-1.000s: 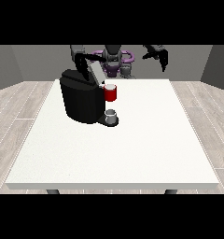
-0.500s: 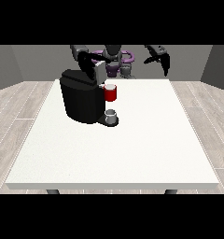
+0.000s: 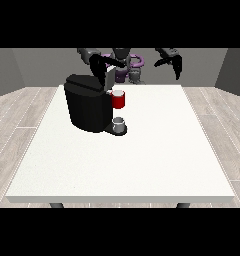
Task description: Insert the coffee pod into the coffee machine and close the lid
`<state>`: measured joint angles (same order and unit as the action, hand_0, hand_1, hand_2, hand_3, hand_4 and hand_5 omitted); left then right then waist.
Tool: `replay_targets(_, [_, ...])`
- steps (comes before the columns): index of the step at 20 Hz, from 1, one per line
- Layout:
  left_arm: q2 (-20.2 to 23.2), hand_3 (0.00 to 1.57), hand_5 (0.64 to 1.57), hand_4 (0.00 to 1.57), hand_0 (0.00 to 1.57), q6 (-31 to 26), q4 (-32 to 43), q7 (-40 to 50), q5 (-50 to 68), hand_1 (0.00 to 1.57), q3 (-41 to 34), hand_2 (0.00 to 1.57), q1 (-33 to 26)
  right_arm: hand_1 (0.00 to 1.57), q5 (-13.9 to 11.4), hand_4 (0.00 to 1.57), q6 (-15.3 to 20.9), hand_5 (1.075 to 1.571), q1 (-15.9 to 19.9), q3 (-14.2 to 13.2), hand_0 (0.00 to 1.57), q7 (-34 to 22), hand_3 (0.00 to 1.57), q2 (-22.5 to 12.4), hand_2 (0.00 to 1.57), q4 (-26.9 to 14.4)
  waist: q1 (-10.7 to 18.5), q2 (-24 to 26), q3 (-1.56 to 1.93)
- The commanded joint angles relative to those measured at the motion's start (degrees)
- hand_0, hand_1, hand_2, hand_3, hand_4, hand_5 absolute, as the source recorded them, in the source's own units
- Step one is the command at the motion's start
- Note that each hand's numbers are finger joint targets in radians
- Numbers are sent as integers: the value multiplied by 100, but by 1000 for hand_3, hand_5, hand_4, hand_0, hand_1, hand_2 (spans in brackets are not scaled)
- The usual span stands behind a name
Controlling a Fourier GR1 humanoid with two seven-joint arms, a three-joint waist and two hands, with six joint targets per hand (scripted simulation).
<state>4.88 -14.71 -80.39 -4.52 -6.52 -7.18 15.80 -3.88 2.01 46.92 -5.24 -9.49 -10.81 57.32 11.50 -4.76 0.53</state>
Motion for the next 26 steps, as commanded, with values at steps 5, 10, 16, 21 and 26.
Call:
replay_targets(5, [-91,0,1571,337,0,-11,80,-122,-111,0,207,0,181,0,-389,203,22,1571,683,509,0,36,0,200,0,373,559,-274,-57])
replay_targets(10, [-130,0,1571,386,0,-82,-77,-229,-176,0,395,0,329,0,-521,241,184,1571,930,376,0,-332,0,-118,0,545,1029,-521,-55])
replay_targets(16, [-174,0,1571,382,0,-46,-86,-133,-191,0,440,0,673,0,-454,87,-25,1571,1100,347,0,-855,0,-404,0,997,1247,-708,-49])
replay_targets(21, [-161,0,1571,429,0,-253,-209,-239,-38,0,496,0,865,0,-685,0,154,1571,1725,261,0,-658,0,-608,0,751,1587,-1129,-56])
replay_targets(26, [-19,0,1571,395,0,-393,-181,-195,146,0,333,0,780,0,-800,0,139,1571,2110,343,0,-671,0,-428,0,305,1638,-1123,-56])
